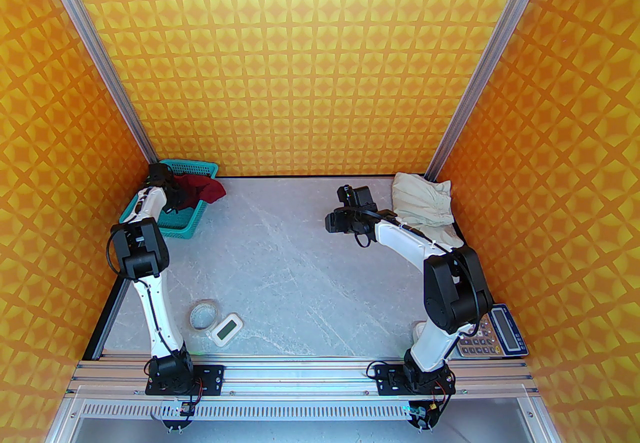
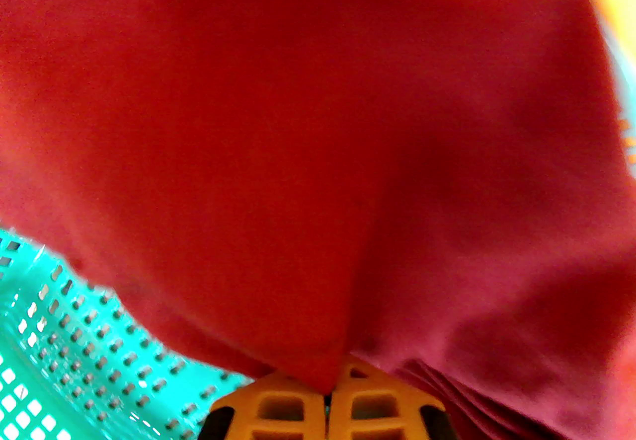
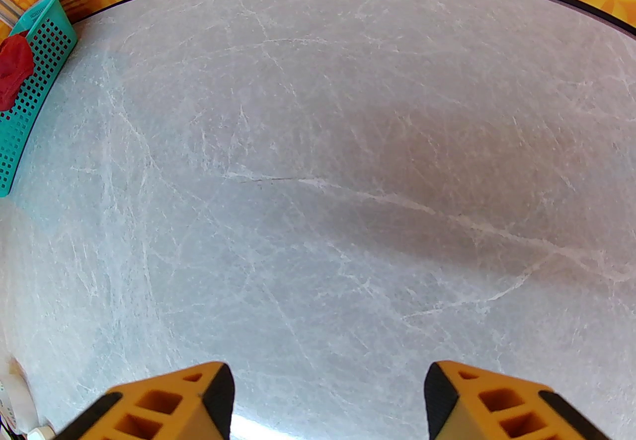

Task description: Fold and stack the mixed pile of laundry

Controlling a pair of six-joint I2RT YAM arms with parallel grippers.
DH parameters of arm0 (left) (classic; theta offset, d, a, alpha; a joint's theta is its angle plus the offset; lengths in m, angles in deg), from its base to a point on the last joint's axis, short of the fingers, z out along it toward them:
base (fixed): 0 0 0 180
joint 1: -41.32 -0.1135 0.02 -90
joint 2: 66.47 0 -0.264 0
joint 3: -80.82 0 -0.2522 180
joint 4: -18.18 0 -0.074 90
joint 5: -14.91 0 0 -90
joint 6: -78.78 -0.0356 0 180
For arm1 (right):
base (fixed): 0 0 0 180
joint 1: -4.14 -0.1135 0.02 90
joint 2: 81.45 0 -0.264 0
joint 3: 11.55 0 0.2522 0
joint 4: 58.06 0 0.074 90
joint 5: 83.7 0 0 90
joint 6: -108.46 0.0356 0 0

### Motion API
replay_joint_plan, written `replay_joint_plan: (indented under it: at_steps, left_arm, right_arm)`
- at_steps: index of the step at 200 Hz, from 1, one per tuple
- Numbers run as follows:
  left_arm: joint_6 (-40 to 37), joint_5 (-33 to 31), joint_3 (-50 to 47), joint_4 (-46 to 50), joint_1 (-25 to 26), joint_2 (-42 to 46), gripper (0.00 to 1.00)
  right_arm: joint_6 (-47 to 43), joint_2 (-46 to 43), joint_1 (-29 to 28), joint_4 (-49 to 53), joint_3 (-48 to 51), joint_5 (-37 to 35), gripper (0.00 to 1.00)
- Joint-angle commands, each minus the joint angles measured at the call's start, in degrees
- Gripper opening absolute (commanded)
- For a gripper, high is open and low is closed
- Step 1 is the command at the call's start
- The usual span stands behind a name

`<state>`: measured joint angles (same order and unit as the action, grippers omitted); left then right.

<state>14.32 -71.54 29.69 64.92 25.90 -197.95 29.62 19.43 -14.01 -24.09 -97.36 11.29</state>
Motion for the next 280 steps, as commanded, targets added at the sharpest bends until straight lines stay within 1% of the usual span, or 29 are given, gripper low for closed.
replay_joint_plan:
  at_steps: [1,16,40,62,89,101,111,136,150,164,179,203,225,247,253,278,280]
  left_arm:
    - [-1.7,5.1,-1.6,-11.0,0.3,11.3,0.00]
    - [-2.1,5.8,-3.4,-13.2,0.2,15.7,0.00]
    - [-2.7,4.7,-1.0,-8.3,0.0,18.2,0.00]
    - [-3.0,4.8,-2.6,-7.9,0.1,20.7,0.00]
    - [-5.0,11.5,-1.0,-10.1,2.5,24.6,0.00]
    - [-6.3,15.3,1.9,-10.3,4.8,26.0,0.00]
    - [-7.7,17.1,4.8,-9.7,7.5,27.2,0.00]
    - [-12.7,17.5,9.8,-8.3,16.6,30.3,0.00]
    - [-13.3,17.7,11.7,-8.0,21.2,31.7,0.00]
    - [-14.3,17.8,12.1,-8.4,25.8,33.4,0.00]
    - [-14.7,17.8,10.4,-10.1,30.4,35.8,0.00]
    - [-12.3,17.0,2.8,-13.9,35.5,39.8,0.00]
    - [-9.0,14.3,-9.0,-17.6,38.0,42.9,0.00]
    - [-3.1,13.2,-24.5,-21.8,38.3,44.8,0.00]
    - [-1.6,13.2,-30.1,-23.4,38.4,45.0,0.00]
    - [1.9,13.1,-48.7,-31.7,38.6,44.7,0.00]
    - [2.0,13.1,-49.9,-32.2,38.7,44.6,0.02]
  right_arm:
    - [1.2,-1.9,-0.2,1.2,-2.1,0.5,0.65]
    - [2.0,-2.2,-0.2,0.9,-2.5,0.0,0.64]
    - [2.9,-2.4,-0.2,0.4,-2.5,1.1,0.63]
    - [2.8,-2.9,-0.2,1.1,-2.3,0.7,0.62]
    - [3.1,-4.3,-0.2,0.9,-1.7,0.0,0.61]
    - [3.7,-4.8,-0.2,0.5,-1.4,0.1,0.61]
    - [4.4,-5.3,-0.2,0.1,-1.2,0.1,0.61]
    - [6.5,-7.8,-0.2,-0.8,-0.4,0.8,0.60]
    - [7.2,-10.1,-0.2,-1.5,0.6,1.2,0.60]
    - [7.5,-12.8,-0.2,-1.8,2.1,1.5,0.60]
    - [7.6,-15.9,-0.2,-1.8,4.0,1.2,0.60]
    - [7.6,-21.1,-0.2,-1.4,7.8,-0.4,0.61]
    - [7.1,-25.0,-0.2,-0.6,11.1,-1.8,0.62]
    - [6.7,-28.0,-0.2,1.8,13.8,-2.3,0.62]
    - [6.7,-28.8,-0.2,2.3,14.7,-2.3,0.62]
    - [6.6,-31.8,-0.1,6.4,19.2,-4.9,0.64]
    - [6.7,-32.0,-0.1,6.6,19.7,-5.2,0.64]
